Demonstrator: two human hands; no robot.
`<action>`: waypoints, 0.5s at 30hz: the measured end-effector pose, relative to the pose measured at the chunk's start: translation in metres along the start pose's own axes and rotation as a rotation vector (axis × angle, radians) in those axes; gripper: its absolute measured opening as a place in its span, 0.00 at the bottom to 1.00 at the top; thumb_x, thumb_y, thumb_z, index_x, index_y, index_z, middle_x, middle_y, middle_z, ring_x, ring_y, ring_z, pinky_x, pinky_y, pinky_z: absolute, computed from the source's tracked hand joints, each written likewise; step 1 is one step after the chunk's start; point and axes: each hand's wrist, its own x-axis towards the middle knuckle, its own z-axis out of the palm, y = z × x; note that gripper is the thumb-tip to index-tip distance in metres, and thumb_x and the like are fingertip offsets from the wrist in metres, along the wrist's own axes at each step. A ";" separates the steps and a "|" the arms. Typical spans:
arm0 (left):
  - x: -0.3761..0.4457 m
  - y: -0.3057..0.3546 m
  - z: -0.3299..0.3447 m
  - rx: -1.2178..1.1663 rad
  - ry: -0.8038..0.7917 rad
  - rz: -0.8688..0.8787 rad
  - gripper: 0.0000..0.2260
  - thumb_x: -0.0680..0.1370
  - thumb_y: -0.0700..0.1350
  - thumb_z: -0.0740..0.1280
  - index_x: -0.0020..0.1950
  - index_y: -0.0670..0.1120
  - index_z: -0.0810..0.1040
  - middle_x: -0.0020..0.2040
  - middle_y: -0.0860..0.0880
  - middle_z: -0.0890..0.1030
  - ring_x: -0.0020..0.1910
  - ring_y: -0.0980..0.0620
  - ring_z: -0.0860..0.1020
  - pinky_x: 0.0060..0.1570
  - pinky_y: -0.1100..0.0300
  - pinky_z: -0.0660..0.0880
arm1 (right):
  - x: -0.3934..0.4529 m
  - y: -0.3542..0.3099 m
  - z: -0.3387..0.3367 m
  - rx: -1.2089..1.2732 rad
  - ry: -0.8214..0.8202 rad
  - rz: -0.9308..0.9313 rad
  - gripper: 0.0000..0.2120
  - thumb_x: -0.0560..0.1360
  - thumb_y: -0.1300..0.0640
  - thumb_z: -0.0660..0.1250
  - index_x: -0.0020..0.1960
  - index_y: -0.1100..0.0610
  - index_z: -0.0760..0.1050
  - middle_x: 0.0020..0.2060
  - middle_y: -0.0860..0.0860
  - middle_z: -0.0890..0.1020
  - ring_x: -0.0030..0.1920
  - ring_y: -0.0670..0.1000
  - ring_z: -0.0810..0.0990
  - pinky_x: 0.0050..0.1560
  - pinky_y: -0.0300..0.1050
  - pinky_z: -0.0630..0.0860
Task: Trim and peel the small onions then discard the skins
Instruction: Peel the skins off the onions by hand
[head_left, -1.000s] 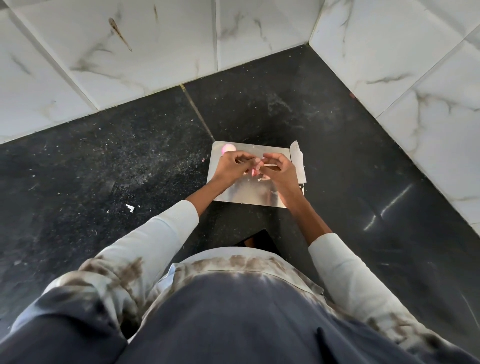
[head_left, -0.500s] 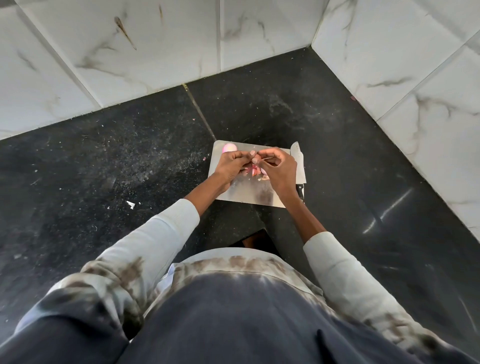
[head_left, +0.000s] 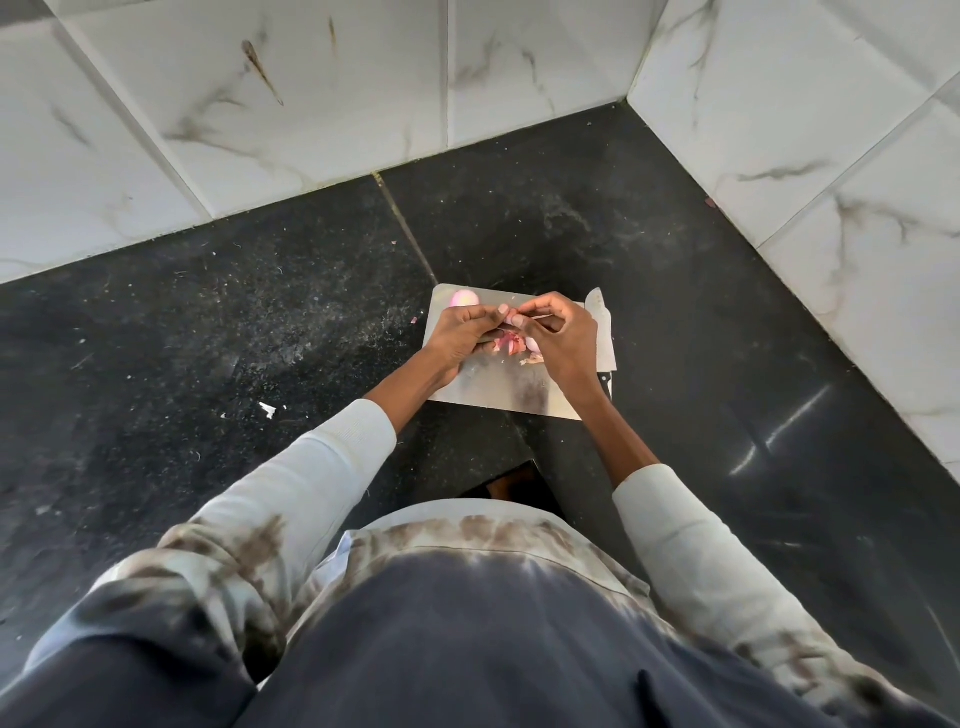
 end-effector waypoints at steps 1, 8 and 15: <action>0.000 0.000 0.000 -0.001 0.006 -0.001 0.09 0.82 0.44 0.73 0.57 0.40 0.87 0.56 0.38 0.88 0.50 0.49 0.88 0.57 0.53 0.84 | 0.000 0.000 0.000 0.005 -0.001 -0.002 0.11 0.78 0.50 0.77 0.55 0.57 0.85 0.47 0.45 0.87 0.49 0.42 0.86 0.52 0.34 0.82; -0.005 0.007 0.006 0.015 0.029 0.004 0.08 0.83 0.44 0.71 0.56 0.42 0.87 0.52 0.43 0.88 0.50 0.50 0.88 0.60 0.53 0.84 | -0.001 -0.005 -0.002 -0.048 0.008 -0.049 0.08 0.78 0.52 0.76 0.54 0.57 0.86 0.45 0.45 0.87 0.49 0.41 0.86 0.52 0.32 0.81; -0.010 0.010 0.003 -0.015 -0.018 0.008 0.14 0.83 0.42 0.72 0.65 0.35 0.84 0.61 0.37 0.86 0.61 0.40 0.86 0.67 0.46 0.81 | 0.000 -0.011 -0.003 -0.134 -0.003 -0.093 0.08 0.79 0.53 0.75 0.54 0.56 0.86 0.45 0.45 0.87 0.47 0.43 0.86 0.51 0.31 0.81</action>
